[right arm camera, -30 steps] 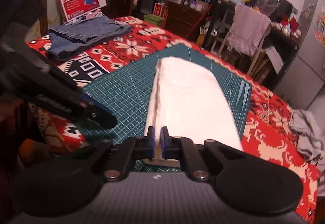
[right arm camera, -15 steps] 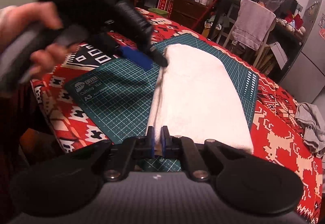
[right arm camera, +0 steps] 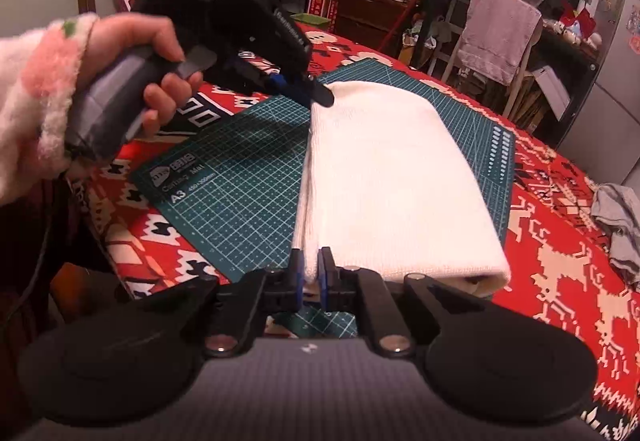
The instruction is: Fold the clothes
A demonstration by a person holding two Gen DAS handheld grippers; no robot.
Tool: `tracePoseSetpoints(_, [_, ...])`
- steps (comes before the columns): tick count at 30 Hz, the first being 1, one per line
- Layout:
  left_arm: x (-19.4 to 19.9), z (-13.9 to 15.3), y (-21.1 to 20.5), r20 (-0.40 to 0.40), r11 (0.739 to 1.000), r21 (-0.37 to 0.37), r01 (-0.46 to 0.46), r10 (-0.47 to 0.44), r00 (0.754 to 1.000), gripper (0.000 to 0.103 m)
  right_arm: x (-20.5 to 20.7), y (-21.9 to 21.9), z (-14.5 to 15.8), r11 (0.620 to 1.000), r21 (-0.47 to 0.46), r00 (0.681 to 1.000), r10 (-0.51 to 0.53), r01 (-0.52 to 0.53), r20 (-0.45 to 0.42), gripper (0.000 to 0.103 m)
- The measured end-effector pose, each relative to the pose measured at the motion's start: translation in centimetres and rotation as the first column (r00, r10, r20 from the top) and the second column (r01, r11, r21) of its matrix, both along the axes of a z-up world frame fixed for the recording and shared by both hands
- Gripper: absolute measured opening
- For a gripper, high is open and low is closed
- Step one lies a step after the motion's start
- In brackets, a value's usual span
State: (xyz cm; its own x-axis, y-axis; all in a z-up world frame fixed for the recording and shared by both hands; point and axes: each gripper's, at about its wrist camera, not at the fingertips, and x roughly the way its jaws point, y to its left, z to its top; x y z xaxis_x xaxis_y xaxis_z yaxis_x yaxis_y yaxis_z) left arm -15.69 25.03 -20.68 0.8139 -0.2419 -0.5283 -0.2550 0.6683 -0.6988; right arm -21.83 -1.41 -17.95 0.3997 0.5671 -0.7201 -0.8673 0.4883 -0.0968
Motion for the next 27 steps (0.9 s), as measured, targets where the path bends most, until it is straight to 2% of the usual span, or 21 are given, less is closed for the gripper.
tracePoseSetpoints(4, [-0.1,-0.3,0.3,0.014,1.0,-0.017,0.01,-0.01,1.0,0.009,1.9,-1.4,1.1,0.994,0.096,0.986,-0.031,0.048,-0.166,0.012])
tracePoseSetpoints(8, [0.0,-0.5,0.6,0.015,0.999,-0.037,0.02,-0.019,1.0,0.009,3.8,-3.0,2.2,0.966,0.211,0.945,-0.074,0.147,-0.318,0.011])
tracePoseSetpoints(10, [0.0,-0.6,0.7,0.015,0.998,-0.049,0.024,-0.024,1.0,0.009,4.5,-3.2,2.8,0.949,0.26,0.932,-0.08,0.18,-0.354,0.011])
tracePoseSetpoints(13, [0.0,-0.8,0.9,0.015,0.997,-0.068,0.03,-0.029,0.999,0.009,5.7,-2.0,3.8,0.939,0.292,0.944,-0.085,0.184,-0.32,0.01])
tracePoseSetpoints(16, [0.1,-0.8,1.0,0.014,0.997,-0.074,0.033,-0.032,0.999,0.01,7.6,1.3,3.9,0.951,0.262,0.966,-0.1,0.164,-0.24,0.005])
tracePoseSetpoints(17, [0.1,-0.8,1.0,0.014,0.997,-0.075,0.034,-0.033,0.999,0.01,8.3,2.6,3.7,0.956,0.254,0.97,-0.091,0.148,-0.225,0.0])
tracePoseSetpoints(21, [0.1,-0.7,1.1,0.008,0.997,-0.075,0.035,-0.035,0.999,0.01,9.6,6.9,2.5,0.983,0.175,0.994,-0.039,0.057,-0.105,0.0])
tracePoseSetpoints(23, [0.2,-0.7,1.1,0.005,0.996,-0.076,0.037,-0.037,0.999,0.01,9.6,8.4,1.4,0.992,0.123,0.996,-0.003,0.014,-0.088,0.0])
tracePoseSetpoints(27, [0.3,-0.7,1.4,-0.005,0.996,-0.084,0.043,-0.044,0.999,0.009,8.1,7.7,0.8,0.996,0.088,0.998,0.017,-0.011,-0.068,0.0])
